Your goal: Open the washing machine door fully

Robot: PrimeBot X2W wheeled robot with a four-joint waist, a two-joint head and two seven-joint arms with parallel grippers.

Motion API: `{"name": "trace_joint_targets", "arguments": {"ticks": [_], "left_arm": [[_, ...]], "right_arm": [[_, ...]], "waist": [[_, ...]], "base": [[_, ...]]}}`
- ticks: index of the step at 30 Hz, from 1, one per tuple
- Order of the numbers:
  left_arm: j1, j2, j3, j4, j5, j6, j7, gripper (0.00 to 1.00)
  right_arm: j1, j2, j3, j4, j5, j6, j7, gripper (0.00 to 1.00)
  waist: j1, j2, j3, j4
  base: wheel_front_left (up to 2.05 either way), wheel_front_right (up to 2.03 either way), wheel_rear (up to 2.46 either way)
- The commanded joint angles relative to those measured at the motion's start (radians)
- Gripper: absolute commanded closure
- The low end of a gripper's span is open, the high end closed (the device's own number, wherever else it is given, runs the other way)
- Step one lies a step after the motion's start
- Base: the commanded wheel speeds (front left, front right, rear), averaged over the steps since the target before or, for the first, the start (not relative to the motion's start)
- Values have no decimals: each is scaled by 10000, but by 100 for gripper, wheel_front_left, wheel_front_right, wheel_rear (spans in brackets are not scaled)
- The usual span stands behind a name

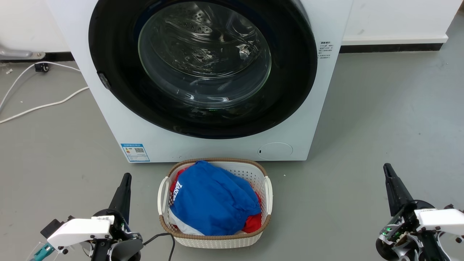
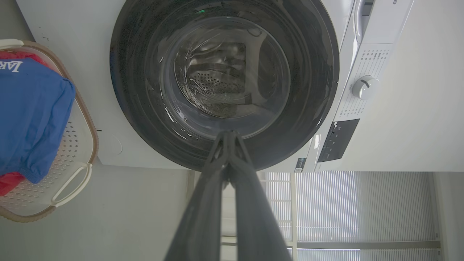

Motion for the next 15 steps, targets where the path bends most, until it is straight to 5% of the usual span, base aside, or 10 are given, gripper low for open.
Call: {"name": "trace_joint_targets", "arguments": {"ticks": [1, 15], "left_arm": [[-74, -4, 28, 7, 33, -29, 56, 100], [-76, -18, 47, 8, 38, -29, 58, 100]], "right_arm": [[-101, 24, -18, 16, -52, 29, 48, 100], [-105, 48, -47, 16, -87, 29, 59, 100]], "waist": [[0, 0, 0, 0], [0, 0, 0, 0]], "base": [[0, 0, 0], [0, 0, 0]]}}
